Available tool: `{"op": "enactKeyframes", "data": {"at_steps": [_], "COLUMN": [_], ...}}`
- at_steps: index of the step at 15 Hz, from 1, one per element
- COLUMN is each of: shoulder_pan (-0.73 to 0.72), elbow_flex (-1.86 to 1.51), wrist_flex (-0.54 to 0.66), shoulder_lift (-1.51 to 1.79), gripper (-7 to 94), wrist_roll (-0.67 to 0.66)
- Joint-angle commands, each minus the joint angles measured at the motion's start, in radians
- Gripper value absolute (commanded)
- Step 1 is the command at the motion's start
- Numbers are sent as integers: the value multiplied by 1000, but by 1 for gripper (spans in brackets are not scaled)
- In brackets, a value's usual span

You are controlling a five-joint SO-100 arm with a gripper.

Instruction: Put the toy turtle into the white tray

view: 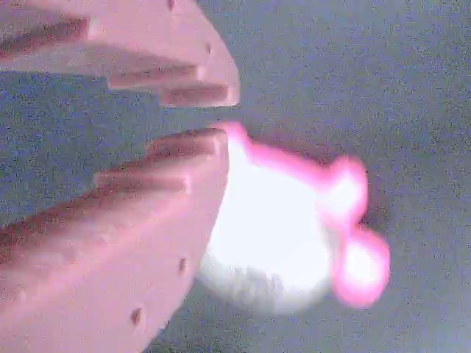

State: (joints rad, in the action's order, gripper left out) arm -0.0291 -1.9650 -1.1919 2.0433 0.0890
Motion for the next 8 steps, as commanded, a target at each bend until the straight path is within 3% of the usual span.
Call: {"op": "enactKeyframes", "data": {"at_steps": [1,8], "shoulder_pan": [11,97], "elbow_flex": [434,782], "wrist_flex": [-121,-204], "shoulder_lift": [-238,-604], "gripper": [0,0], "wrist_roll": [3,49]}}
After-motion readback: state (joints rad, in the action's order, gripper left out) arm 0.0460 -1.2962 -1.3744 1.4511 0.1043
